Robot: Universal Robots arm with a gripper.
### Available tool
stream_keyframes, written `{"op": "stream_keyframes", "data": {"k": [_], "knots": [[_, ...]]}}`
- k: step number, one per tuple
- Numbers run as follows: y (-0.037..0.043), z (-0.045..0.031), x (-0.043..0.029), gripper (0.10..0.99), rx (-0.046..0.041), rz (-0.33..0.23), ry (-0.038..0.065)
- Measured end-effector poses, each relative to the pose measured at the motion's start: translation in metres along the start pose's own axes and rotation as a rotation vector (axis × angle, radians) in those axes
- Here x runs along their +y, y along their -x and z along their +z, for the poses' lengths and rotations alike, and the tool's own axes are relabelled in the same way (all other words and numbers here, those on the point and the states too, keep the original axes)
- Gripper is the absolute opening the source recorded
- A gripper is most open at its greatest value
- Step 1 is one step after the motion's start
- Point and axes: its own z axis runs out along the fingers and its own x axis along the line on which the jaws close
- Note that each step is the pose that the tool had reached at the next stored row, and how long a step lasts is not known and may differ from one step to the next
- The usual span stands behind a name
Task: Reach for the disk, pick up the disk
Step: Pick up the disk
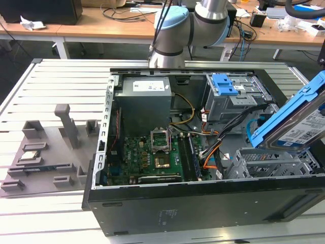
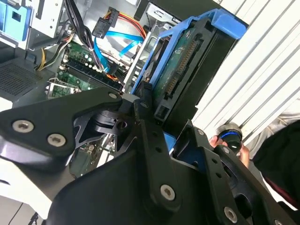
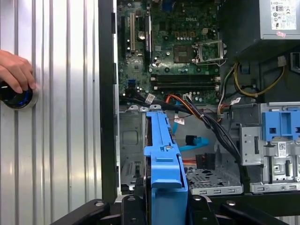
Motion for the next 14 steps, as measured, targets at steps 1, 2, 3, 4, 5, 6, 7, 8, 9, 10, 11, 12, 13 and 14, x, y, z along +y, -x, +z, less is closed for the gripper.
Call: {"op": "stream_keyframes", "data": {"k": [1, 2, 3, 4, 5, 6, 7, 8, 9, 10, 11, 12, 13, 14], "knots": [[0.0003, 0.0008, 0.0, 0.369, 0.0001, 0.0, 0.0], [0.0003, 0.0021, 0.0, 0.369, 0.0, 0.0, 0.0], [0.0004, 0.0035, 0.0, 0.369, 0.0001, 0.0, 0.0], [0.0004, 0.005, -0.0001, 0.369, 0.0004, 0.0, 0.0], [0.0004, 0.006, -0.0001, 0.369, 0.0004, 0.0, 0.0], [0.0003, 0.007, -0.0002, 0.369, 0.0004, 0.0, 0.0], [0.0003, 0.0079, -0.0002, 0.369, 0.0004, 0.0, 0.0], [0.0002, 0.0084, -0.0002, 0.369, 0.0003, 0.0, 0.0], [0.0002, 0.0086, -0.0002, 0.369, 0.0003, 0.0, 0.0], [0.0002, 0.0086, -0.0002, 0.369, 0.0005, 0.0, 0.0], [0.0002, 0.0088, -0.0002, 0.369, 0.0003, 0.0, 0.0], [0.0002, 0.0088, -0.0002, 0.369, 0.0003, 0.0, 0.0], [0.0002, 0.0088, -0.0002, 0.369, 0.0003, 0.0, 0.0], [0.0002, 0.0089, -0.0002, 0.369, 0.0003, 0.0, 0.0]]}}
